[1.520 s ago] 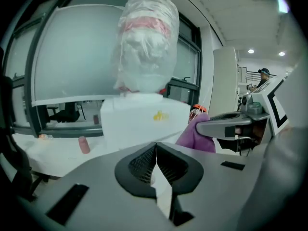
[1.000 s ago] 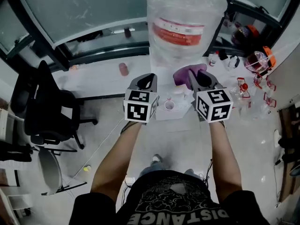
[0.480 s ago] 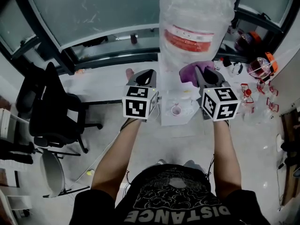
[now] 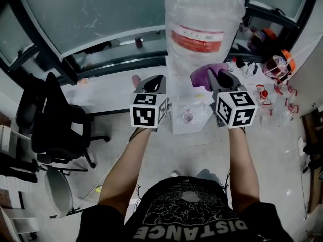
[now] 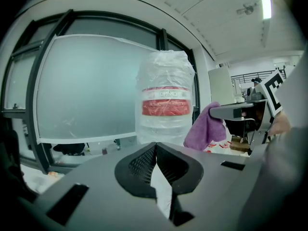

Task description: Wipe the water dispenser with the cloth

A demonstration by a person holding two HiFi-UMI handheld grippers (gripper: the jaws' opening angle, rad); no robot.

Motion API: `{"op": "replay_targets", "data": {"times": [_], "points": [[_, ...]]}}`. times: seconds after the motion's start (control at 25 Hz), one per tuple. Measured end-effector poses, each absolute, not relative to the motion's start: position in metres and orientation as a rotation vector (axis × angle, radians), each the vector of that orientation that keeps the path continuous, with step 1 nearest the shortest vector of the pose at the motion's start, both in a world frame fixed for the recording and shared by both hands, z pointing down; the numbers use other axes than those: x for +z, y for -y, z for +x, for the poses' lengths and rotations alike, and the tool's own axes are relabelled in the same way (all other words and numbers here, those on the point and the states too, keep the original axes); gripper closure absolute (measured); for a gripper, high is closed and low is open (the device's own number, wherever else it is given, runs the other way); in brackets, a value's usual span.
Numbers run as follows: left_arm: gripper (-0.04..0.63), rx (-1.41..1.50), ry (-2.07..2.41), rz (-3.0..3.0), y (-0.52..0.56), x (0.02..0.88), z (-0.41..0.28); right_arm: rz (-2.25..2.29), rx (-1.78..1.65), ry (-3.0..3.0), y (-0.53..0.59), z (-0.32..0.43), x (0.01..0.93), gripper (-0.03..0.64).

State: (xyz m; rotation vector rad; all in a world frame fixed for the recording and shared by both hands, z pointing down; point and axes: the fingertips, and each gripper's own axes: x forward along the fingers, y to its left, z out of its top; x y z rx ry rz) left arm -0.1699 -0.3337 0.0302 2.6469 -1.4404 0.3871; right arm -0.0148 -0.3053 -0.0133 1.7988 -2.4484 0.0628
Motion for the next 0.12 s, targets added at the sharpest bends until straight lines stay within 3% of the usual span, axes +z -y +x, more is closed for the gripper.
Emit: {"op": "replay_targets", "data": {"times": [0.12], "points": [[0.57,0.382,1.432,2.649,0.3313,0.0302,-0.1656,1.808,0.065,2.444,0.3024,-0.0106,-0.014,0.584]]}}
